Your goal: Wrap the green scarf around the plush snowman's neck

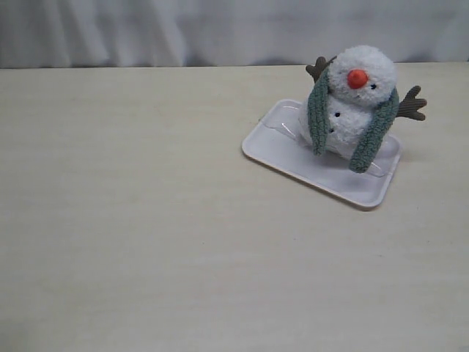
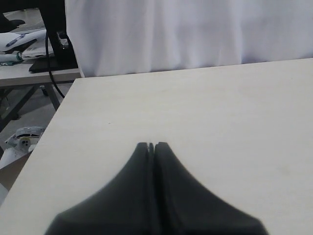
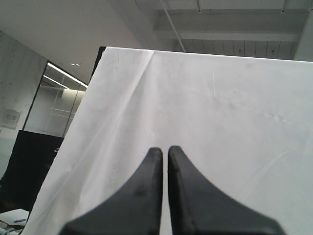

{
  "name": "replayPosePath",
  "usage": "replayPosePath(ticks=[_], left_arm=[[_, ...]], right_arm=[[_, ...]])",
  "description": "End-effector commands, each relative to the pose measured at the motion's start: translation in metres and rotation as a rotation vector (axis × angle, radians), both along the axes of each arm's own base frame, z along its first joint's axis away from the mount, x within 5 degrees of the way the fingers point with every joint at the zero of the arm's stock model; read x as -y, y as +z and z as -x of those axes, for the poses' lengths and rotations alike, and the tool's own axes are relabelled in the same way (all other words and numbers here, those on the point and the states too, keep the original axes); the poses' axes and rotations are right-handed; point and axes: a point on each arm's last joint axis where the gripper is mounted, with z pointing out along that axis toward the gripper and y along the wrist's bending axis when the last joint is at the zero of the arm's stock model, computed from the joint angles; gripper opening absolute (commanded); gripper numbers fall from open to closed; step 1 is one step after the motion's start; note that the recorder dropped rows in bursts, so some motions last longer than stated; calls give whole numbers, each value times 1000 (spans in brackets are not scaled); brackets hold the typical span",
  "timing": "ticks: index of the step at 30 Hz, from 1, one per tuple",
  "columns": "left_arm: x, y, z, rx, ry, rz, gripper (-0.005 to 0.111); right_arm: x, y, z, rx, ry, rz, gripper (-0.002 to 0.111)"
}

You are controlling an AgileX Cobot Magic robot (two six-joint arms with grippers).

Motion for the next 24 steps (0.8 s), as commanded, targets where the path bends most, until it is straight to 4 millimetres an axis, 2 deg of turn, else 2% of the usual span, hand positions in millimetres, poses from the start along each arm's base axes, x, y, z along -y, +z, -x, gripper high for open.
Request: replayPosePath(ticks=[1,6,12,20,24], left_arm=[[0,-1,0,-1,-9,-2,0],[0,-1,0,-1,-9,-2,0],[0,-1,0,-1,-9,-2,0],[0,-1,0,-1,-9,-2,0],[0,-1,0,-1,-9,-2,0]], right_arm=[[3,1,3,10,34,-12,4],[15,3,8,16,164,-27,4],[21,3,9,14,219,-27,4],[22,4,9,35,199,-35,4],[21,3,4,4,81,-71,4]])
